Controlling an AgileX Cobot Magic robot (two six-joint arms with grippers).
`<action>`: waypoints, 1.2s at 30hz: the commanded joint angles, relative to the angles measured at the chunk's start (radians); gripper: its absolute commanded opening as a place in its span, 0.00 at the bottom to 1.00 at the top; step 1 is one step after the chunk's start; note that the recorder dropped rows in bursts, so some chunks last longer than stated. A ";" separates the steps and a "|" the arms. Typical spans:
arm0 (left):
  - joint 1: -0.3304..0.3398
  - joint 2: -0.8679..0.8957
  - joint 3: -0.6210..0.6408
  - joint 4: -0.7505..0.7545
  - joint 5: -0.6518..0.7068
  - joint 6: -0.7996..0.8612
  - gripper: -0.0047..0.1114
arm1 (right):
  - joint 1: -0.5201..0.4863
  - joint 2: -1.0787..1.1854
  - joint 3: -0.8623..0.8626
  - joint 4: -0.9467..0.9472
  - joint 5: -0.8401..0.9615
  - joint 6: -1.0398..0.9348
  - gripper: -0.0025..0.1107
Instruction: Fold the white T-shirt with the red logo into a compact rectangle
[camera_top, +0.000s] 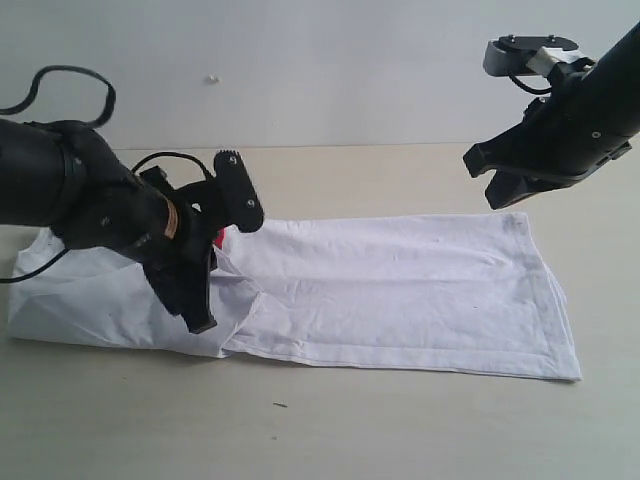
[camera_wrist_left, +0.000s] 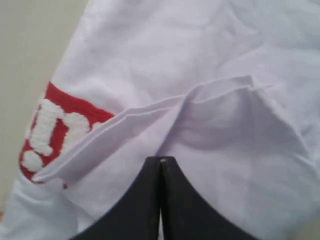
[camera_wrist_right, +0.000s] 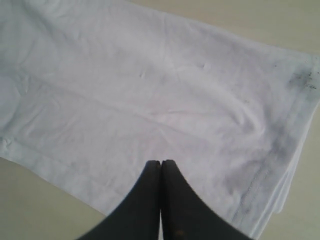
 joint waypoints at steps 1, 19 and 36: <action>0.081 0.048 -0.108 -0.542 0.189 0.431 0.04 | 0.000 -0.009 0.001 0.008 -0.014 -0.008 0.02; 0.165 0.187 -0.168 -0.599 0.012 0.509 0.04 | 0.000 -0.009 0.001 0.008 -0.026 -0.008 0.02; 0.170 0.127 -0.177 -0.595 -0.197 0.310 0.04 | 0.000 -0.009 0.001 0.005 -0.022 -0.008 0.02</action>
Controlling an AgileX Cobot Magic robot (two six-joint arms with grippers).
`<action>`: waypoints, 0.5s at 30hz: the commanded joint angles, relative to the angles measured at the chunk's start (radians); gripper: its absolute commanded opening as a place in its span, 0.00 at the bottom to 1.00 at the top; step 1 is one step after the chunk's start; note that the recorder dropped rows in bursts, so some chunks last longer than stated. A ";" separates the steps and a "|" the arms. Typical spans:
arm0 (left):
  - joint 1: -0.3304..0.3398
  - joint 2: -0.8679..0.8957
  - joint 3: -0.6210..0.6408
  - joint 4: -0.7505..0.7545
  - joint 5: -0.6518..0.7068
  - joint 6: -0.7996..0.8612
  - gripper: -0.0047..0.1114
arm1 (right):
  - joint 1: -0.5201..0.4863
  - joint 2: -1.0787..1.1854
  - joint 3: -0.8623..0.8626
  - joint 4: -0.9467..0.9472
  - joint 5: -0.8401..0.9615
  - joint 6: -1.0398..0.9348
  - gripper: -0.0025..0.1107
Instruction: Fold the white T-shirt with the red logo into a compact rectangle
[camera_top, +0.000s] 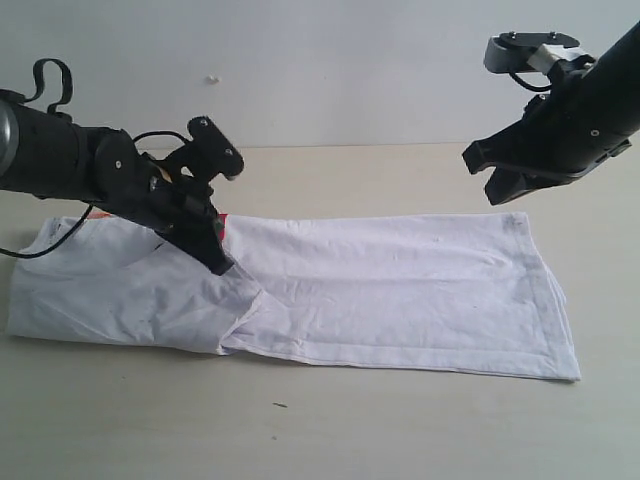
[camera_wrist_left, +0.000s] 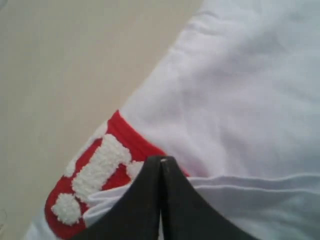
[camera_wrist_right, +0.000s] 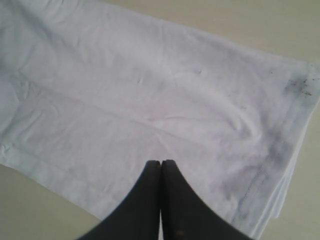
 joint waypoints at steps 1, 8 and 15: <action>0.010 -0.075 -0.006 -0.007 -0.020 -0.131 0.04 | 0.000 -0.009 0.001 -0.004 -0.002 -0.008 0.02; 0.019 -0.089 -0.006 -0.058 0.122 -0.130 0.04 | 0.000 0.037 0.001 -0.090 -0.026 0.052 0.02; 0.065 0.032 -0.006 -0.094 0.050 -0.139 0.04 | 0.000 0.176 0.001 -0.112 -0.119 0.066 0.02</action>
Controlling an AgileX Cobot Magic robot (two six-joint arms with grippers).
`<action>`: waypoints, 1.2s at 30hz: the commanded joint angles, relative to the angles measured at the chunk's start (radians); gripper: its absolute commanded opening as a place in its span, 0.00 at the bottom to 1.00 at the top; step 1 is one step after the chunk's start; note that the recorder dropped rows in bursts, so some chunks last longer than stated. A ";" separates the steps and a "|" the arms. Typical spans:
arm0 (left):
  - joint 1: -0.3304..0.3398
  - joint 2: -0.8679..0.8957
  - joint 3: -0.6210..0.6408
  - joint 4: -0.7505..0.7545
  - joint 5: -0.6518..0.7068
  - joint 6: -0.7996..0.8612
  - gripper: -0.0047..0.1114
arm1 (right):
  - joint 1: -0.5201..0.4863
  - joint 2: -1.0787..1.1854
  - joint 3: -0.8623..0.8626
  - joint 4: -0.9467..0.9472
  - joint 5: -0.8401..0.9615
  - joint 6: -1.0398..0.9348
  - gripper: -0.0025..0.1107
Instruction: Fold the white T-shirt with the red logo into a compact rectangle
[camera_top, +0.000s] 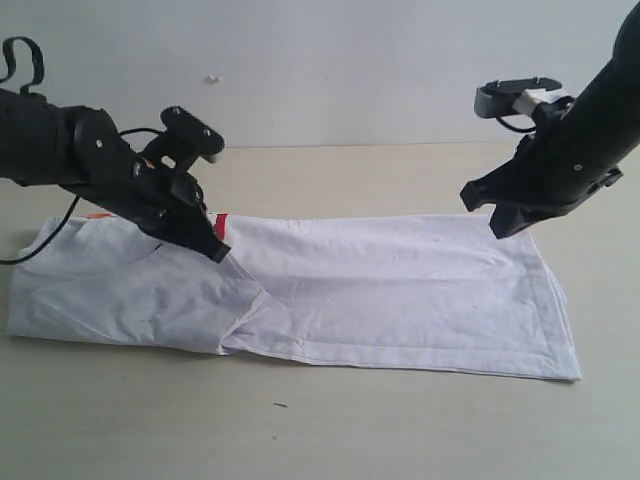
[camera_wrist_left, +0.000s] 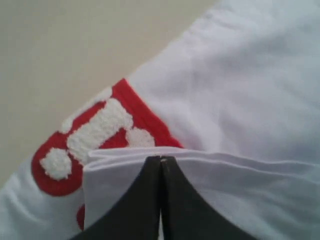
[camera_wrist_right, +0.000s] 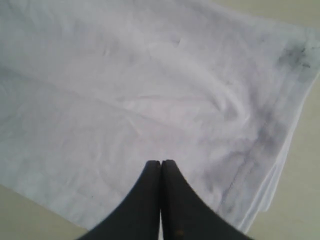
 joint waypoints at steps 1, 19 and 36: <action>0.040 0.067 -0.001 -0.044 -0.072 -0.023 0.04 | 0.000 0.075 0.001 -0.015 -0.130 0.020 0.02; 0.107 0.028 0.006 -0.115 -0.067 -0.027 0.04 | 0.000 0.362 -0.071 -0.019 -0.342 0.017 0.02; 0.174 -0.391 0.226 -0.109 0.121 -0.194 0.04 | 0.000 -0.136 -0.045 -0.031 -0.112 0.026 0.02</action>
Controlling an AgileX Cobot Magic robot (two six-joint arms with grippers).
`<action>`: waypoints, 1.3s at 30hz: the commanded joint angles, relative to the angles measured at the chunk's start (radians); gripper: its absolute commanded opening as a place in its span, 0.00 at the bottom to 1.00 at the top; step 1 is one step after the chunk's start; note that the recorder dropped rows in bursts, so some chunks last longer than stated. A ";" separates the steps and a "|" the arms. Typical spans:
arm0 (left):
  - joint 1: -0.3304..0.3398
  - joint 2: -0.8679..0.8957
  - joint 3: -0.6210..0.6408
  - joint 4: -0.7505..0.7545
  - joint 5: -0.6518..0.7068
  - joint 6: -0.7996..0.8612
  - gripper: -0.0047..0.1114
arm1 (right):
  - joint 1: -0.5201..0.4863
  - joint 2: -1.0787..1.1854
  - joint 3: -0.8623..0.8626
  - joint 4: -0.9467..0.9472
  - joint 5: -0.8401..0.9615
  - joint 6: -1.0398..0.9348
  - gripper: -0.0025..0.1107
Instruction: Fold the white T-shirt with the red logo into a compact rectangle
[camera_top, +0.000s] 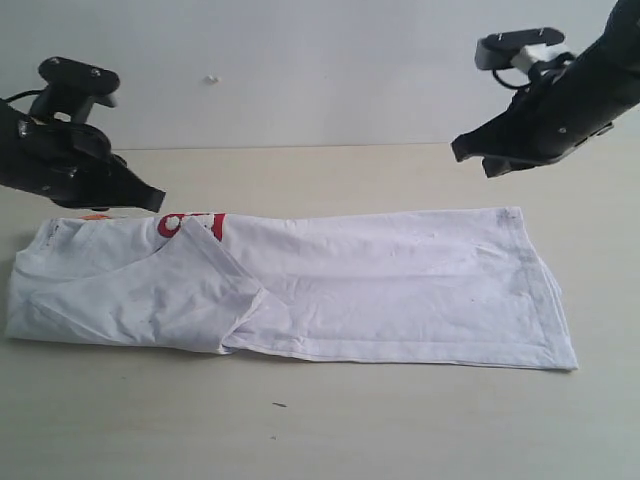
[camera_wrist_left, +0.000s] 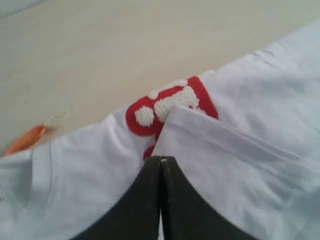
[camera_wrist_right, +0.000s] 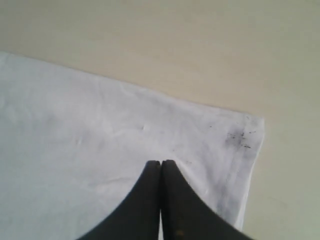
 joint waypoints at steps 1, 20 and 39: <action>0.058 -0.110 0.052 -0.006 0.167 -0.076 0.04 | 0.000 -0.177 0.051 -0.004 0.073 0.008 0.02; 0.530 0.174 -0.143 -0.202 0.391 -0.068 0.60 | 0.000 -0.326 0.196 0.056 0.290 -0.014 0.02; 0.525 0.450 -0.256 -0.437 0.421 0.140 0.60 | 0.000 -0.326 0.191 0.098 0.262 -0.040 0.02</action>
